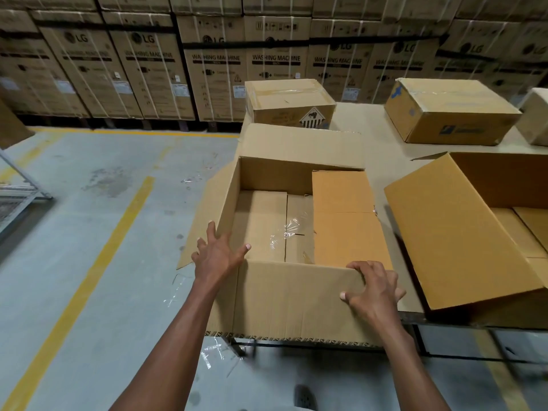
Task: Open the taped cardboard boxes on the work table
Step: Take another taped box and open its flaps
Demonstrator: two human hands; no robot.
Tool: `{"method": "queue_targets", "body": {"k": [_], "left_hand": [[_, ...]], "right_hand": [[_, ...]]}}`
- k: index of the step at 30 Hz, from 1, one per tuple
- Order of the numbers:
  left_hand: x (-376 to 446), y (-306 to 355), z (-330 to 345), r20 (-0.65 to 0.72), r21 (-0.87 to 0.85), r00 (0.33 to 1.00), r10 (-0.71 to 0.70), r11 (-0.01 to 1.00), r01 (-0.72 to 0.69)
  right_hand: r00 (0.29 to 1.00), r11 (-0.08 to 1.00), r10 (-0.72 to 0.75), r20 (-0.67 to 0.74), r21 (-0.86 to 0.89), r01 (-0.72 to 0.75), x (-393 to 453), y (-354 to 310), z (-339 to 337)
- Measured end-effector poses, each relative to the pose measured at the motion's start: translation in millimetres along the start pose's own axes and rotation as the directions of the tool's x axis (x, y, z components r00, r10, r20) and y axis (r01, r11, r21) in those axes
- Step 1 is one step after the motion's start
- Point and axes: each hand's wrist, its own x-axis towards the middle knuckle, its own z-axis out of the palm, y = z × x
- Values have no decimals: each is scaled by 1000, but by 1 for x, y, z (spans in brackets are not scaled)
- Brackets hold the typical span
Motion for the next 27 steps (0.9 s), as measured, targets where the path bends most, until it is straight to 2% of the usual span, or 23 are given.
{"method": "queue_targets", "body": {"k": [3, 9, 12, 16, 20, 22, 24, 27], "left_hand": [[1, -2, 0, -14, -16, 1000, 2, 1000, -2], [-1, -4, 4, -100, -59, 995, 9, 998, -15], [-2, -5, 4, -106, -62, 994, -2, 998, -5], [-3, -7, 5, -110, -83, 994, 5, 996, -14], [-6, -6, 3, -99, -106, 995, -4, 994, -6], [-8, -5, 2, -96, -114, 995, -2, 993, -9], [-9, -5, 2, -100, -117, 995, -5, 993, -7], [-10, -6, 3, -110, -112, 994, -14, 994, 2]], "right_hand": [[997, 998, -64, 41, 18, 63, 2, -14, -4], [964, 920, -267, 4, 300, 253, 11, -70, 16], [953, 898, -284, 108, 379, 225, 16, -103, 28], [917, 983, -134, 375, 169, 74, 29, -136, 38], [869, 999, -18, 494, 36, 0, 42, -146, 43], [860, 1000, 28, 510, -18, -22, 44, -149, 40], [866, 1000, 20, 500, 6, -26, 42, -154, 33], [914, 999, -19, 406, 49, -1, 35, -162, 16]]}}
